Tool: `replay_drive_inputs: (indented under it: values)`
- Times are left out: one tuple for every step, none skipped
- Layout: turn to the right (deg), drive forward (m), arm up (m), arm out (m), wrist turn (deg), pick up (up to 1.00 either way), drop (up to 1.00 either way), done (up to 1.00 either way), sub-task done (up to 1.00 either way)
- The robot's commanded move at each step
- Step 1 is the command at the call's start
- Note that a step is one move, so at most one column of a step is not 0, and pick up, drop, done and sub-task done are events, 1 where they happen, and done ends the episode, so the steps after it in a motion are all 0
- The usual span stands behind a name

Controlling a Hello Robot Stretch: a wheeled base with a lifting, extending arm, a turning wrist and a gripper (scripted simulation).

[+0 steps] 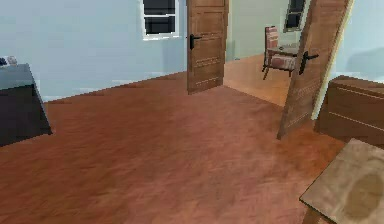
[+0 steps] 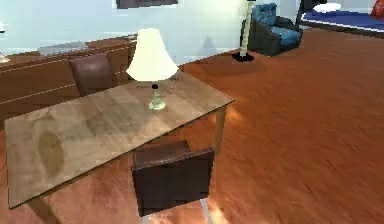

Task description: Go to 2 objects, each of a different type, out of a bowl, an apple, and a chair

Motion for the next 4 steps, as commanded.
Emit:
replay_drive_inputs:
  values:
    - [0.0,0.95,0.0,0.0,0.0,0.0,0.0,0.0,0.0]
    - [21.0,0.0,0.0,0.0,0.0,0.0,0.0,0.0,0.0]
    - [0.0,1.0,0.0,0.0,0.0,0.0,0.0,0.0,0.0]
    - [0.0,0.55,0.0,0.0,0.0,0.0,0.0,0.0,0.0]
